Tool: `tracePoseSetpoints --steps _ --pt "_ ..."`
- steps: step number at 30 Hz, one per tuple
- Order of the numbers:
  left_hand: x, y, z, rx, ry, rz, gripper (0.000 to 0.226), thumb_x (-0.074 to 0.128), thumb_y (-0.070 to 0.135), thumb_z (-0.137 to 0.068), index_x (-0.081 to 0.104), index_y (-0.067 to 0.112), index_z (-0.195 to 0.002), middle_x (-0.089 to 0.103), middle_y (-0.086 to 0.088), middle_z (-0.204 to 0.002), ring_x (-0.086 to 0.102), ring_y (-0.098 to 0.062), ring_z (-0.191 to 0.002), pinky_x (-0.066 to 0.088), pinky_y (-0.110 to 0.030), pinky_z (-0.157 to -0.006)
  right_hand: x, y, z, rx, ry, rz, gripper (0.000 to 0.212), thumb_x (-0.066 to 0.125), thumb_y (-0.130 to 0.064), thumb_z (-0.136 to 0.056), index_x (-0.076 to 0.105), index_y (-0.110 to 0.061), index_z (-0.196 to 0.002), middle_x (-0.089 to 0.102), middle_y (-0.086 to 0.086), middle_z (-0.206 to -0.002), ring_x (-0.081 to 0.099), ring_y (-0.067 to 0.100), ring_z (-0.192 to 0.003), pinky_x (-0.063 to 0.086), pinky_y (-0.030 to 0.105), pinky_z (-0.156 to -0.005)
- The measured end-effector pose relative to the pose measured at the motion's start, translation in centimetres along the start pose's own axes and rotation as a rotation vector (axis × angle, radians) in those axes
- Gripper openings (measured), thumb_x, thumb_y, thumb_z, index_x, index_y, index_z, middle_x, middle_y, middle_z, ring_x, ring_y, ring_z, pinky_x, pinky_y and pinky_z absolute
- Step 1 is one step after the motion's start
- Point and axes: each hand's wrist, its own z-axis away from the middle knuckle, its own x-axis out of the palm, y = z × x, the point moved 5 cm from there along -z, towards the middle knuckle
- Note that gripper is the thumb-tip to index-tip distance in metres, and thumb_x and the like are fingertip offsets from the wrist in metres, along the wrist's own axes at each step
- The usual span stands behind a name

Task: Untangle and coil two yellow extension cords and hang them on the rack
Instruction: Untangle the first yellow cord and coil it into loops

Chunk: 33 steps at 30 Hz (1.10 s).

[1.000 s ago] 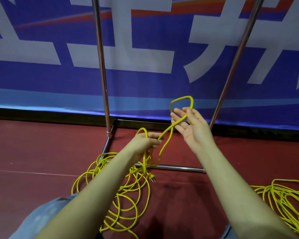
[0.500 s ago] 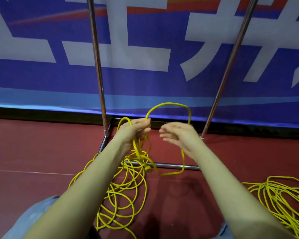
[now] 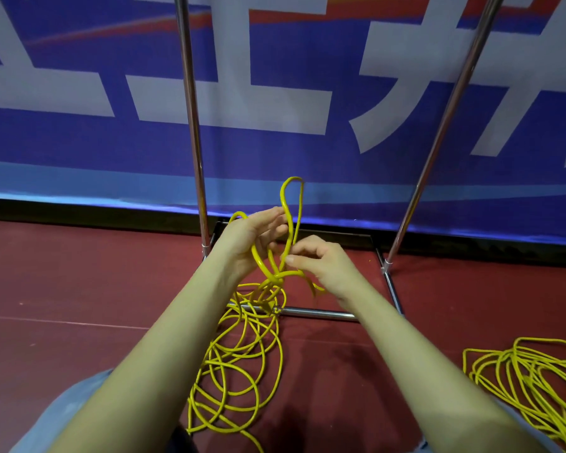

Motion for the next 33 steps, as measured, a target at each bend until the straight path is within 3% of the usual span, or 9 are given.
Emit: tracePoseSetpoints --steps 4,7,14,18,22,25,28,30,33 --pt "-1.0 -0.1 -0.2 0.023 0.076 -0.065 0.009 0.056 0.008 -0.091 0.064 0.008 -0.094 0.061 -0.002 -0.08 0.052 -0.004 -0.044 0.033 -0.016 -0.037 -1.5 0.0 -0.4 0.117 0.15 -0.384 0.022 0.049 0.0 -0.092 0.053 -0.017 -0.078 0.053 0.002 -0.079 0.051 0.008 -0.068 0.039 0.022 -0.069" --pt "-1.5 -0.8 -0.3 0.012 0.083 -0.2 0.013 0.053 0.002 -0.092 0.064 0.009 -0.096 0.053 -0.002 -0.073 0.049 -0.004 -0.043 0.035 -0.017 -0.037 -2.1 -0.3 -0.3 0.203 0.141 -0.776 0.017 0.042 -0.008 -0.098 0.044 -0.017 -0.084 0.064 0.004 -0.085 0.068 0.019 -0.077 0.048 0.043 -0.082" --pt "-3.2 -3.1 -0.8 -0.03 0.143 -0.535 0.028 0.054 -0.014 -0.086 0.061 0.009 -0.101 0.056 -0.009 -0.074 0.054 -0.016 -0.063 0.052 -0.022 -0.055 -4.6 -2.0 0.1 0.068 0.23 -1.004 0.018 0.033 -0.024 -0.103 0.036 -0.023 -0.086 0.065 0.006 -0.105 0.067 0.029 -0.101 0.044 0.063 -0.085" --pt "-3.1 -4.4 -1.2 -0.033 0.143 -0.513 0.016 0.058 -0.009 -0.087 0.06 0.001 -0.074 0.061 -0.011 -0.072 0.06 -0.008 -0.049 0.05 -0.015 -0.05 -5.8 -2.8 0.1 -0.029 0.28 -1.294 0.014 0.034 -0.021 -0.103 0.038 -0.019 -0.089 0.068 0.007 -0.08 0.071 0.03 -0.088 0.046 0.066 -0.076" --pt "-3.0 -5.3 -1.4 -0.045 0.167 -0.411 0.008 0.062 0.002 -0.089 0.061 0.0 -0.081 0.055 -0.01 -0.066 0.056 -0.007 -0.04 0.047 -0.017 -0.041 -6.4 -3.2 0.1 -0.046 0.313 -1.467 0.019 0.033 -0.023 -0.103 0.042 -0.012 -0.091 0.061 0.009 -0.067 0.067 0.023 -0.062 0.055 0.056 -0.06" --pt "-3.6 -5.2 -1.6 -0.029 0.222 -0.327 0.003 0.061 0.003 -0.089 0.062 0.0 -0.09 0.049 -0.007 -0.062 0.052 -0.007 -0.039 0.051 -0.019 -0.044 -7.1 -2.5 0.2 0.058 0.358 -1.389 0.029 0.032 -0.021 -0.103 0.042 -0.014 -0.077 0.056 0.005 -0.06 0.051 0.014 -0.043 0.055 0.032 -0.051" --pt "-3.3 -4.1 -1.8 0.015 0.175 -0.194 0.008 0.057 0.005 -0.091 0.065 0.003 -0.089 0.051 -0.002 -0.056 0.053 -0.004 -0.044 0.055 -0.02 -0.054 -7.9 -0.6 -0.1 0.212 0.465 -1.048 0.026 0.032 -0.013 -0.102 0.041 -0.017 -0.078 0.047 0.002 -0.053 0.034 0.009 -0.035 0.032 0.013 -0.039" --pt "-2.6 -3.2 -1.7 0.044 0.091 -0.135 0.013 0.052 0.006 -0.094 0.064 0.002 -0.092 0.055 0.0 -0.056 0.056 -0.004 -0.049 0.056 -0.02 -0.058 -8.6 1.3 -0.2 0.353 0.539 -0.644 0.021 0.034 -0.007 -0.098 0.045 -0.016 -0.084 0.045 0.002 -0.058 0.034 0.008 -0.034 0.027 0.014 -0.04" --pt "-1.7 -2.1 -1.4 0.076 -0.009 -0.063 0.016 0.047 0.005 -0.096 0.063 0.0 -0.095 0.06 -0.002 -0.064 0.059 -0.006 -0.054 0.056 -0.02 -0.063 -9.5 3.6 0.0 0.526 0.561 -0.091 0.014 0.043 -0.008 -0.095 0.055 -0.007 -0.088 0.056 0.006 -0.071 0.049 0.017 -0.059 0.035 0.025 -0.055"
